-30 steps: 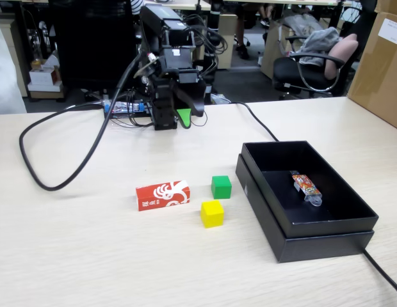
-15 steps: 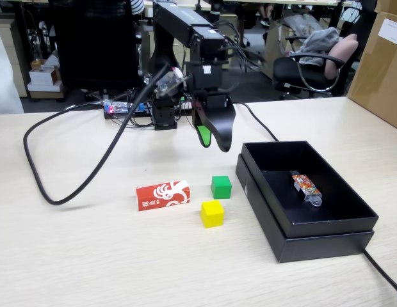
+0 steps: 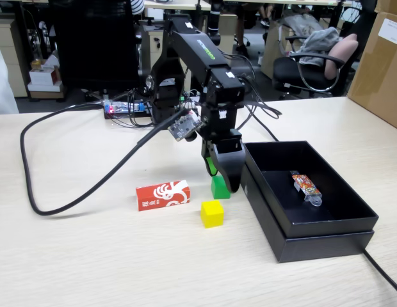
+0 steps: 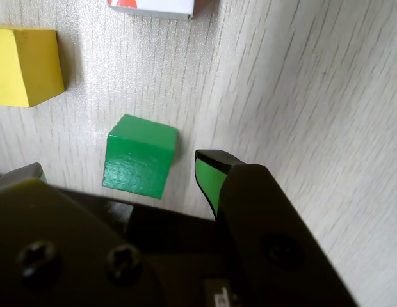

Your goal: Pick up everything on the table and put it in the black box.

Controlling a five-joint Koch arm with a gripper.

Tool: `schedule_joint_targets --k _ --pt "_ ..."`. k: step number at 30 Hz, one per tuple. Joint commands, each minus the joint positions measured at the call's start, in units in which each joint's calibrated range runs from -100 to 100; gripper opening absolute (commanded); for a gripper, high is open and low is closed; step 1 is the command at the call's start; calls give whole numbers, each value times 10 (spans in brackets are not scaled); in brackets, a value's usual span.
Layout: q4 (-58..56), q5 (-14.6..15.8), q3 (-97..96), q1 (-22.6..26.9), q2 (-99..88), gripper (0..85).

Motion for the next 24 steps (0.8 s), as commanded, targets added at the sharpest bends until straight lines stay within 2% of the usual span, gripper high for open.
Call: schedule_joint_targets --k 1,6,12,17,24 --pt "-2 4 51 6 3 447" --pt "-2 7 67 7 44 419" --pt "-2 6 84 1 69 214" --pt "-2 5 96 0 79 11" --pt "-10 5 94 -8 27 9"
